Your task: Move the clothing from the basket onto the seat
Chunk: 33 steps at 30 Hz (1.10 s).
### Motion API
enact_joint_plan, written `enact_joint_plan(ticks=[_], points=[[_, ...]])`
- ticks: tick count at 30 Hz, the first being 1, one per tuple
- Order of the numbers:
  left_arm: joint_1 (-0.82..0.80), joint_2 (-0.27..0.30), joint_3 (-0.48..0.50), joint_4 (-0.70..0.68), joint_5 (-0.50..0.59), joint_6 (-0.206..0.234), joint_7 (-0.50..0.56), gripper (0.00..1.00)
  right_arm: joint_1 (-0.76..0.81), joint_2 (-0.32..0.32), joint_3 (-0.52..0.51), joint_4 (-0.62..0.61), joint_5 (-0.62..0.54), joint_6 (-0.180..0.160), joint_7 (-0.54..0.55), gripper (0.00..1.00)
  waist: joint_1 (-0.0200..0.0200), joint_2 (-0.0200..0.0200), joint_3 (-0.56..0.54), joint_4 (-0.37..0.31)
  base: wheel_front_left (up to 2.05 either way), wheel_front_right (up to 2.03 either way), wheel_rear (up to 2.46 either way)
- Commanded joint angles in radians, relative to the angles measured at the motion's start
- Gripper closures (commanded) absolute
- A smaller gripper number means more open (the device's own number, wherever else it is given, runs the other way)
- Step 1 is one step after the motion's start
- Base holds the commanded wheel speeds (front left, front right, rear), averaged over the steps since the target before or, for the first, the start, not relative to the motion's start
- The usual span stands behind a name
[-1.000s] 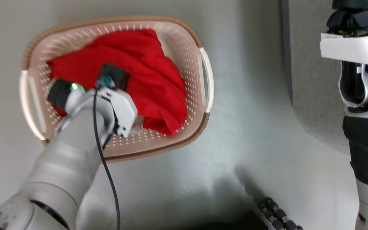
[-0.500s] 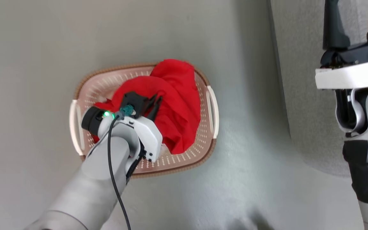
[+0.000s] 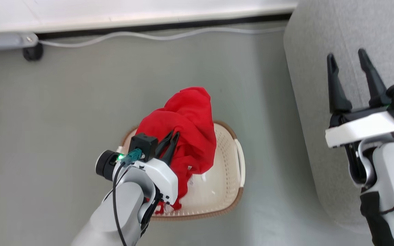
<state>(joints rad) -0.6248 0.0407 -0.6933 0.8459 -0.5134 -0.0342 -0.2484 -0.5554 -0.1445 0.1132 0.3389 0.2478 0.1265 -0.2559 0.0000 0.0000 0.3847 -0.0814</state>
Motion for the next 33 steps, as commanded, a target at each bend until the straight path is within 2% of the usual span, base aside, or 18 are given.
enact_joint_plan(ticks=[1, 7, 14, 23, 33], points=[[0.026, 0.010, 0.053, -0.040, 0.024, -0.005, -0.013, 1.00, 0.038, -0.003, 0.021, -0.012, 0.009, 0.004, -0.006, 0.00, 0.0000, 0.0000, -0.097, 0.040, 0.00, 0.00, 0.00], [0.071, 0.010, 0.146, -0.114, 0.078, -0.017, -0.013, 1.00, 0.106, 0.000, 0.030, 0.015, 0.010, 0.004, -0.006, 0.00, 0.0000, 0.0000, -0.180, 0.065, 0.00, 0.00, 0.00], [0.079, 0.010, 0.204, -0.207, 0.138, -0.039, -0.013, 1.00, 0.166, 0.015, 0.009, 0.024, 0.007, 0.004, -0.006, 0.00, 0.0000, 0.0000, -0.238, 0.086, 0.00, 0.00, 0.00], [0.049, 0.010, 0.249, -0.369, 0.168, -0.050, -0.013, 1.00, 0.211, 0.029, 0.003, 0.042, 0.003, 0.004, -0.006, 0.00, 0.0000, 0.0000, -0.275, 0.099, 0.00, 0.00, 0.00], [-0.024, 0.010, 0.242, -0.519, 0.194, -0.059, -0.013, 1.00, 0.243, 0.039, 0.007, 0.059, 0.000, 0.004, -0.006, 0.00, 0.0000, 0.0000, -0.298, 0.115, 0.00, 0.00, 0.00]])
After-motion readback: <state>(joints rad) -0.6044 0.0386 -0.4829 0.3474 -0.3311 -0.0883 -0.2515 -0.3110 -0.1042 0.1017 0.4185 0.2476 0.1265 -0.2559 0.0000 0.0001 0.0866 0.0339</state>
